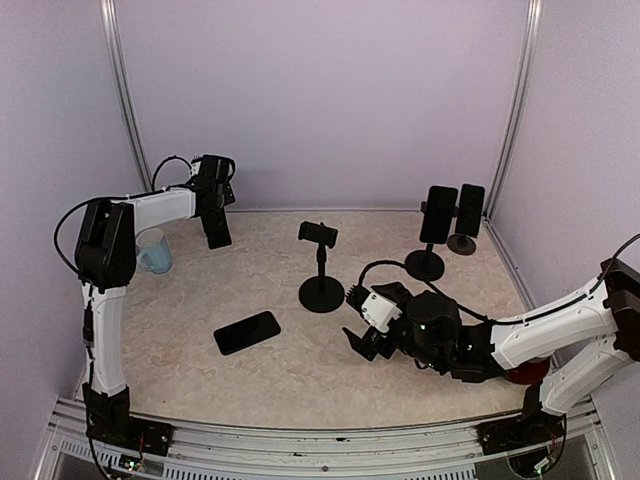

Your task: Place the phone on the phone stand

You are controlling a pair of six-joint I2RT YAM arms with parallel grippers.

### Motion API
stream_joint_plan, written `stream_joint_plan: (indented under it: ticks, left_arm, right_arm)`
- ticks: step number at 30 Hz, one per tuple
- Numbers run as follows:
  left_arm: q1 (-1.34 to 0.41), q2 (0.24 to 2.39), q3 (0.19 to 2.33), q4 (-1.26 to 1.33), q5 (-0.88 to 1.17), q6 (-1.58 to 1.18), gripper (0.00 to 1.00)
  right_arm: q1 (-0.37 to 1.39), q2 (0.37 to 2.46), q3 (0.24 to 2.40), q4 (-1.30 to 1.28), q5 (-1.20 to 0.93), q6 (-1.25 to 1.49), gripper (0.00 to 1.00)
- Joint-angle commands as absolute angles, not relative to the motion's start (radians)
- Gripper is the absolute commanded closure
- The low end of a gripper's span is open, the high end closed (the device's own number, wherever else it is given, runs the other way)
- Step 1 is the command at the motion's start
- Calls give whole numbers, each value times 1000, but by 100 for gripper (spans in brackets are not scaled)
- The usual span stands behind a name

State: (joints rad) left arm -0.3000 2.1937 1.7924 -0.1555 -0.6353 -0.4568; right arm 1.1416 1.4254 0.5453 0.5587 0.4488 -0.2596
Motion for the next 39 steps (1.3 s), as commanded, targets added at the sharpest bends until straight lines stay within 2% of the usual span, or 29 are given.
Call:
stream_joint_plan:
  ticks: [1, 13, 18, 27, 33, 39]
  left_arm:
    - [-285, 2225, 1834, -104, -638, -404, 18]
    - [-273, 2257, 1845, -75, -633, -387, 10]
    - [-273, 2263, 1858, -66, -623, -374, 2]
    - [-273, 2244, 1860, -78, -617, -386, 1]
    - [-281, 2106, 1794, -80, -585, -409, 1]
    - [-340, 1871, 1581, 31, -551, -373, 1]
  right_arm:
    - [1132, 1437, 573, 574, 446, -253, 0]
    - [1133, 1438, 574, 569, 445, -250, 0]
    - [1132, 1437, 573, 569, 446, -251, 0]
    - [1133, 1440, 574, 568, 446, -251, 0]
    - [1132, 1439, 577, 560, 440, -250, 0]
    - [1131, 1443, 580, 558, 421, -246, 0]
